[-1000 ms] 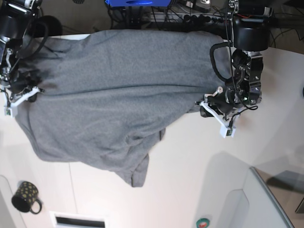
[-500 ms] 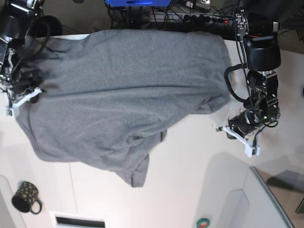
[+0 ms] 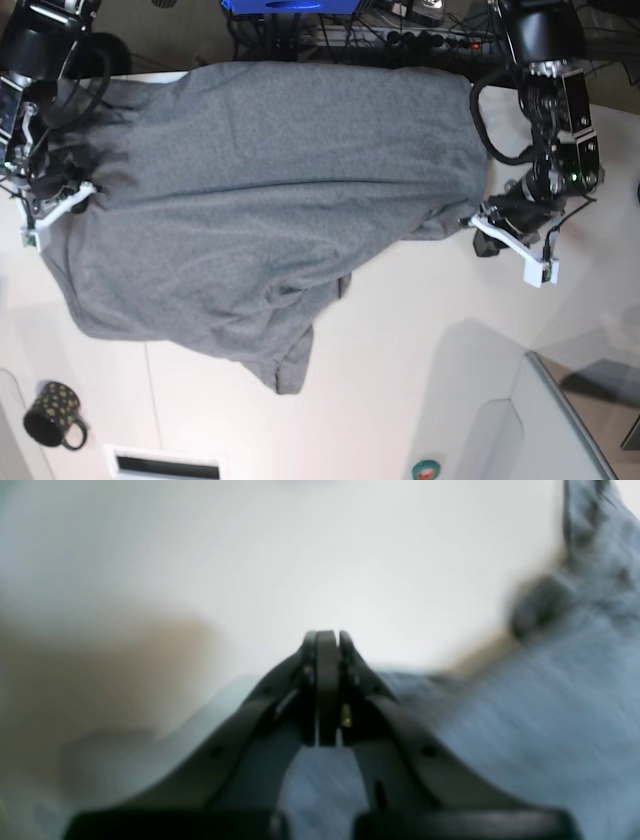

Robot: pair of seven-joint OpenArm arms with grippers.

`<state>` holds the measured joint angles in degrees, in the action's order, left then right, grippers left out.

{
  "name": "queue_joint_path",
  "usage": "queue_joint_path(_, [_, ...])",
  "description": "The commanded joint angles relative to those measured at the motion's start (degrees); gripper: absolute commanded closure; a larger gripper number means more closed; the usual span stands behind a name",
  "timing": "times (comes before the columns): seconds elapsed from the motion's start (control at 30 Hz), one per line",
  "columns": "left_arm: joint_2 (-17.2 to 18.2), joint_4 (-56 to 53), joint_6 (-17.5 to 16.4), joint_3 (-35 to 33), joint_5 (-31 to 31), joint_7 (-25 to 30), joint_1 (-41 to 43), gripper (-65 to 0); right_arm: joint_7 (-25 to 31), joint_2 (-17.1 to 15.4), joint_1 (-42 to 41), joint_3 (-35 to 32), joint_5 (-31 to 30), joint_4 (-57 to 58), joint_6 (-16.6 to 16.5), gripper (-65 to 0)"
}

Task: Layout the t-shirt on the table in an organized manner, then fold the t-shirt properly
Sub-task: 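Lower both grippers and grasp the shirt's side edges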

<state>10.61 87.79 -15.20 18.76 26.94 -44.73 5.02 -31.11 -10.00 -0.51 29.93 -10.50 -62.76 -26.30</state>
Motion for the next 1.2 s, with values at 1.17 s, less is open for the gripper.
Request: queue_joint_path(1.17, [-6.70, -52.58, -0.05, -13.09, -21.97, 26.31, -37.68, 0.0, 5.49, -4.55, -13.60, 0.70, -0.88, 7.16, -2.22, -1.1])
